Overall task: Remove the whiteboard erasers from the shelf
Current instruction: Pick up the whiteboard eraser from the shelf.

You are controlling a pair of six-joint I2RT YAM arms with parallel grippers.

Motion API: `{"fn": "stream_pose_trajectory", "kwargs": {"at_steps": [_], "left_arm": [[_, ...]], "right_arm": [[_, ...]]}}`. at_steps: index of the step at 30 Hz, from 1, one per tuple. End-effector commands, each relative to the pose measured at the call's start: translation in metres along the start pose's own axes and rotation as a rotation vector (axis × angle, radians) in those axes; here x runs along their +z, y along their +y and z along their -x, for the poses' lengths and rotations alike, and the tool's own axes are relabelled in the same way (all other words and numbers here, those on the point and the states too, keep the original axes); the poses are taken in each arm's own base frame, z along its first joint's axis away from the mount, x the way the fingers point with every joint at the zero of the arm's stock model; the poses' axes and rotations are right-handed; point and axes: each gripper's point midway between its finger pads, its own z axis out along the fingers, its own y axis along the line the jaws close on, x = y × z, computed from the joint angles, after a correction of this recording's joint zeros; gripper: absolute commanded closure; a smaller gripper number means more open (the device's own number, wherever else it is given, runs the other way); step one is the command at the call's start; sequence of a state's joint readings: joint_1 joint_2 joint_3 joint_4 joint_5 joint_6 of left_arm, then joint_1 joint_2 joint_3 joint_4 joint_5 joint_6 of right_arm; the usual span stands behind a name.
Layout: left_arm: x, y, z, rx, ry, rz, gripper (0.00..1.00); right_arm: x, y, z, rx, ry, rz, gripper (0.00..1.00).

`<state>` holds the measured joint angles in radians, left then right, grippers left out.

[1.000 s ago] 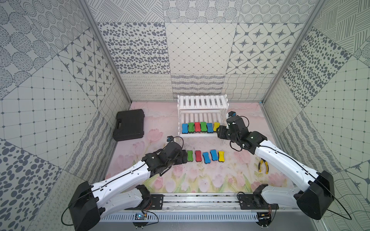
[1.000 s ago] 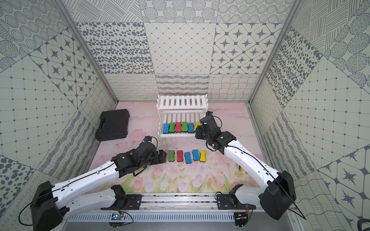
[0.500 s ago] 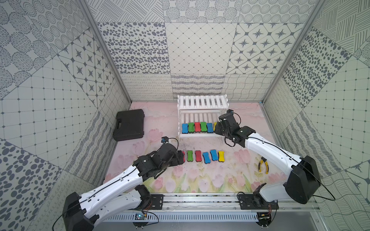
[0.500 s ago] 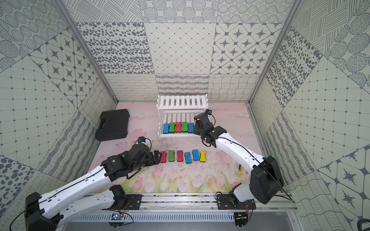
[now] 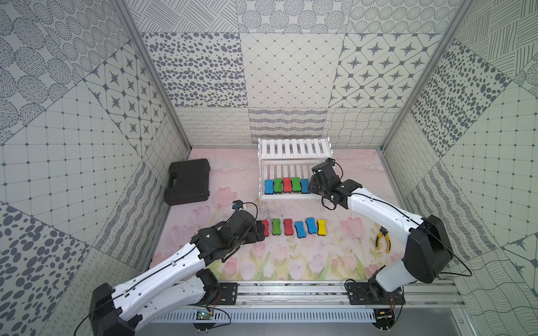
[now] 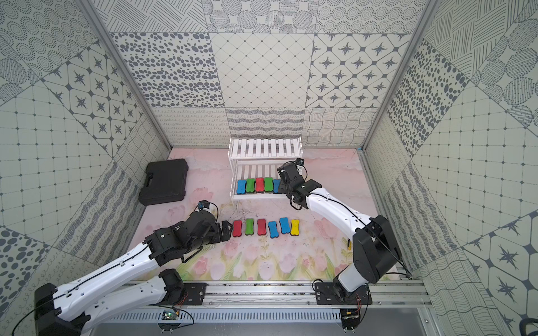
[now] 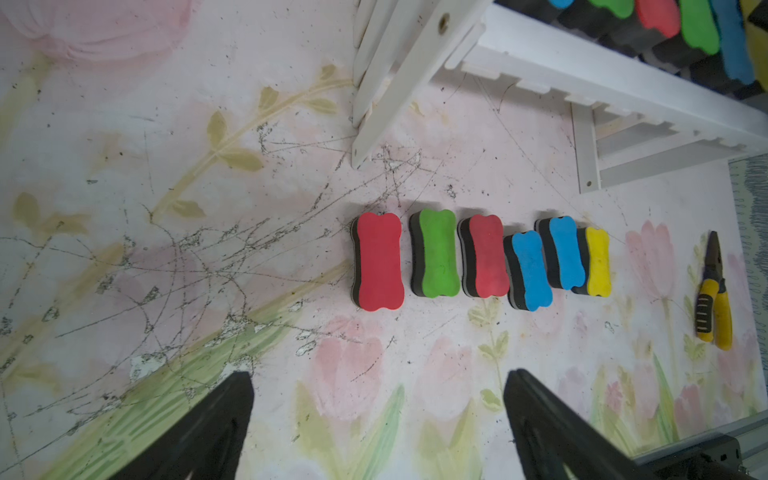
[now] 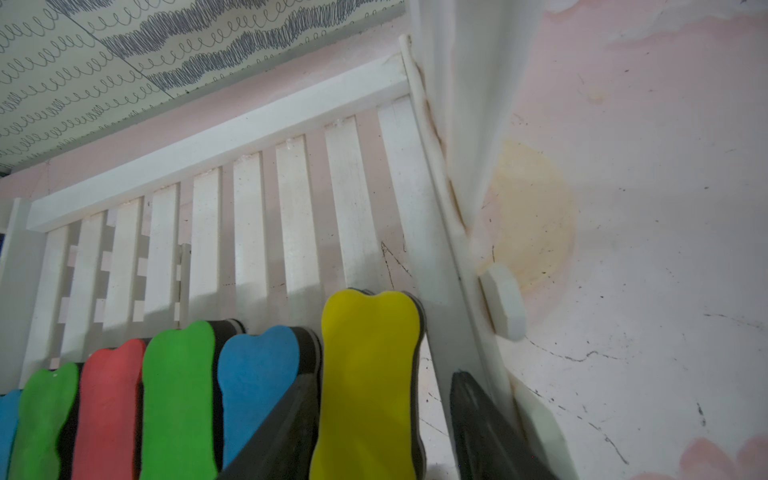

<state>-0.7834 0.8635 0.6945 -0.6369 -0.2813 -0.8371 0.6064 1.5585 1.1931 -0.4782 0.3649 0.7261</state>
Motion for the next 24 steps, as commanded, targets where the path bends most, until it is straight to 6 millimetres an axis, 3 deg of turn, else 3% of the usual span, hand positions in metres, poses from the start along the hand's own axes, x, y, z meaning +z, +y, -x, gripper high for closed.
{"fn": "stream_pose_trajectory", "kwargs": {"at_steps": [1, 6, 12, 19, 21, 24], "left_arm": [[-0.001, 0.009, -0.002, -0.002, -0.001, 0.033, 0.01], [0.000, 0.010, -0.004, -0.004, 0.004, 0.038, 0.01], [0.002, 0.011, -0.007, -0.005, 0.013, 0.041, 0.01], [0.004, 0.010, -0.010, -0.004, 0.028, 0.035, 0.01], [0.005, 0.010, -0.010, -0.002, 0.031, 0.035, 0.01], [0.005, 0.011, -0.011, -0.004, 0.033, 0.036, 0.01]], "right_arm": [[0.003, 0.006, 0.011, 0.015, -0.031, 0.005, 0.43], [0.010, 0.004, 0.003, 0.000, -0.008, -0.006, 0.45], [0.003, 0.007, 0.006, -0.026, -0.010, 0.021, 0.57], [-0.045, 0.012, 0.026, -0.058, -0.077, 0.133, 0.60], [-0.059, 0.009, 0.022, -0.056, -0.075, 0.175, 0.60], [-0.077, -0.003, 0.000, -0.058, -0.033, 0.221, 0.60]]}}
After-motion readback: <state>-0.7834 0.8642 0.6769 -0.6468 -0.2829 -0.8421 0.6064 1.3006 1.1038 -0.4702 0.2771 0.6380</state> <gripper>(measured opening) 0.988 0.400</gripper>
